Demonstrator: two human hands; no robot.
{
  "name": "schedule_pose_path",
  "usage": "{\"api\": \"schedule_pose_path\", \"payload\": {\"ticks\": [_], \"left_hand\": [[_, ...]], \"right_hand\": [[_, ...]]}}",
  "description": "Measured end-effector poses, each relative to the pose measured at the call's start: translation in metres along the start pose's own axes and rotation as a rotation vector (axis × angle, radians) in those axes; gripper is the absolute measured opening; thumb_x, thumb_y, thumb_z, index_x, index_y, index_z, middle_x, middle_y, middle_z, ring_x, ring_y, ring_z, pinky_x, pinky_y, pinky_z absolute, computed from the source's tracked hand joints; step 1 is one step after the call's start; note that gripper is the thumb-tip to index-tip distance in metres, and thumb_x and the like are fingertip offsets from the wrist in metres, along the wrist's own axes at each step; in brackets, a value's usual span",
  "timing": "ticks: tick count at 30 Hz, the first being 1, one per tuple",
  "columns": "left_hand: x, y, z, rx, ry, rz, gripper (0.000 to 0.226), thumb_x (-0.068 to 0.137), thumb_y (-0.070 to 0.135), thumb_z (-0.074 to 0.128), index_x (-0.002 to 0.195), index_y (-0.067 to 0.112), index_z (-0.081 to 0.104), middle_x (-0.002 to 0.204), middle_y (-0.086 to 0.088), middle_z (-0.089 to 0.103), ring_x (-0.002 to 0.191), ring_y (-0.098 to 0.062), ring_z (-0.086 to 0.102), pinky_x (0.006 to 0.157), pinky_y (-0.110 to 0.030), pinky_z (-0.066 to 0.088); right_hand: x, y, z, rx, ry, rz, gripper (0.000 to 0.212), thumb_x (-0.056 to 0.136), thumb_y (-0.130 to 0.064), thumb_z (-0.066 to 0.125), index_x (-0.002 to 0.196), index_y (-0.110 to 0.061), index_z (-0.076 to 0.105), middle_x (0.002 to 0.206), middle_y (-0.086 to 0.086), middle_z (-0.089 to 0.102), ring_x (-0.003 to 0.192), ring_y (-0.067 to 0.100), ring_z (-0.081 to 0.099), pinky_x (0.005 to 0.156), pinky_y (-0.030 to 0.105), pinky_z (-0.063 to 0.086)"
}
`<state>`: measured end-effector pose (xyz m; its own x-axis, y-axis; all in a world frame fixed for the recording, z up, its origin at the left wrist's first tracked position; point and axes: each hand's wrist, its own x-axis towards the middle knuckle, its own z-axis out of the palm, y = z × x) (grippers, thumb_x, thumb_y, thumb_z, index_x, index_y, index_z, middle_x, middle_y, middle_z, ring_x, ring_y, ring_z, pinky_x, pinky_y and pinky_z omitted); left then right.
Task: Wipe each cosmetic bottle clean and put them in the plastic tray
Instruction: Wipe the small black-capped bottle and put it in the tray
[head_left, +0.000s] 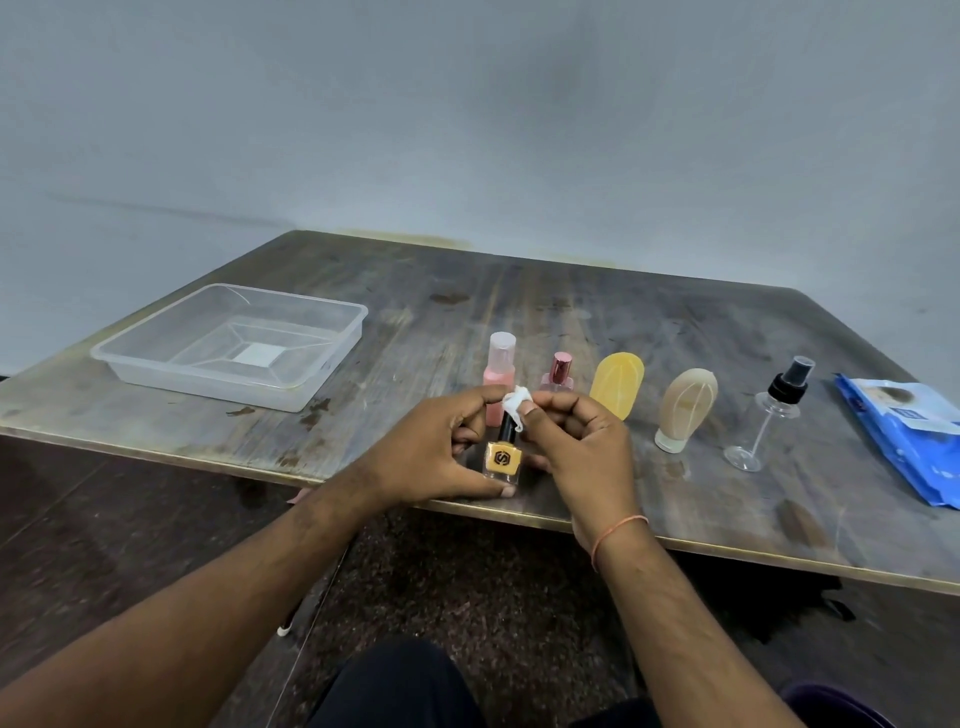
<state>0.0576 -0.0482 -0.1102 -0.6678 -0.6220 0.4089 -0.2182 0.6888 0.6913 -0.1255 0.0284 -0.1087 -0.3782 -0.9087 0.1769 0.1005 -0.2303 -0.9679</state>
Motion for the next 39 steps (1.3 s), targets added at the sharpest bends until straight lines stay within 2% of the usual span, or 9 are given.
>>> {"api": "schedule_pose_path", "payload": {"ticks": [3,7,10,15,20,24,31,34,39], "left_hand": [[-0.003,0.003,0.0,-0.025,0.022,0.018,0.098,0.073,0.008,0.101,0.157,0.011,0.05,0.069,0.033,0.058,0.065,0.014,0.059,0.067,-0.002,0.043],[-0.004,0.009,0.002,-0.018,0.04,0.013,0.1,0.074,0.008,0.1,0.159,0.013,0.049,0.071,0.035,0.058,0.066,0.014,0.058,0.068,-0.002,0.042],[-0.003,0.007,0.0,0.004,0.106,-0.01,0.102,0.073,0.023,0.103,0.16,0.028,0.049,0.071,0.018,0.047,0.063,-0.002,0.048,0.065,-0.01,0.039],[0.0,-0.002,-0.002,-0.009,0.188,0.0,0.101,0.072,0.026,0.103,0.158,0.029,0.05,0.073,-0.003,0.041,0.064,-0.008,0.04,0.063,-0.019,0.039],[0.001,-0.006,-0.002,-0.009,0.218,0.021,0.099,0.072,0.021,0.103,0.156,0.028,0.052,0.072,0.002,0.039,0.062,-0.007,0.04,0.062,-0.014,0.039],[0.0,-0.003,0.001,-0.011,0.216,0.039,0.096,0.071,0.018,0.103,0.153,0.029,0.054,0.076,-0.009,0.042,0.064,-0.005,0.039,0.062,-0.017,0.039],[-0.002,-0.005,0.0,-0.028,0.158,-0.004,0.105,0.067,0.03,0.106,0.154,0.042,0.05,0.105,0.01,0.06,0.066,-0.011,0.048,0.065,-0.023,0.048],[-0.004,-0.005,-0.005,-0.133,0.175,-0.087,0.114,0.069,0.025,0.105,0.161,0.044,0.041,0.115,0.005,0.067,0.062,-0.013,0.047,0.062,-0.026,0.049],[-0.01,-0.008,-0.016,-0.184,0.147,-0.129,0.064,0.085,0.022,0.094,0.142,0.034,0.067,0.112,0.003,0.077,0.055,-0.008,0.04,0.056,-0.024,0.039]], "right_hand": [[-0.001,0.003,-0.006,-0.069,-0.097,0.001,0.009,0.094,-0.008,0.079,0.103,-0.009,0.081,0.092,0.023,0.08,0.075,0.026,0.071,0.068,0.035,0.06],[0.0,0.004,-0.013,-0.09,-0.111,0.001,0.01,0.093,0.0,0.077,0.097,-0.009,0.081,0.092,0.028,0.077,0.069,0.019,0.068,0.066,0.029,0.059],[0.0,0.004,-0.012,-0.098,-0.083,0.014,0.015,0.093,0.004,0.074,0.091,-0.01,0.079,0.09,0.025,0.077,0.075,0.02,0.07,0.066,0.025,0.061],[-0.001,0.003,-0.011,-0.143,-0.1,0.018,0.026,0.093,0.008,0.065,0.094,-0.009,0.084,0.091,0.009,0.083,0.074,0.01,0.071,0.066,0.024,0.059],[-0.001,0.003,-0.01,-0.208,-0.159,0.008,0.018,0.099,-0.009,0.071,0.101,-0.017,0.087,0.092,0.006,0.084,0.08,0.015,0.073,0.072,0.028,0.062],[-0.002,0.004,-0.01,-0.234,-0.228,-0.031,0.006,0.092,-0.023,0.084,0.097,-0.019,0.085,0.082,0.005,0.081,0.075,0.014,0.073,0.075,0.031,0.059],[0.0,0.01,-0.011,-0.245,-0.219,-0.026,0.011,0.089,-0.022,0.086,0.093,-0.013,0.082,0.076,0.007,0.076,0.071,0.017,0.067,0.072,0.037,0.052],[-0.001,0.01,-0.012,-0.249,-0.206,-0.034,0.016,0.085,-0.029,0.086,0.094,-0.017,0.083,0.079,0.006,0.077,0.072,0.017,0.065,0.072,0.039,0.052],[-0.003,0.006,-0.009,-0.272,-0.227,-0.065,0.01,0.093,-0.025,0.083,0.103,-0.024,0.084,0.093,0.007,0.082,0.087,0.032,0.076,0.076,0.039,0.058]]}}
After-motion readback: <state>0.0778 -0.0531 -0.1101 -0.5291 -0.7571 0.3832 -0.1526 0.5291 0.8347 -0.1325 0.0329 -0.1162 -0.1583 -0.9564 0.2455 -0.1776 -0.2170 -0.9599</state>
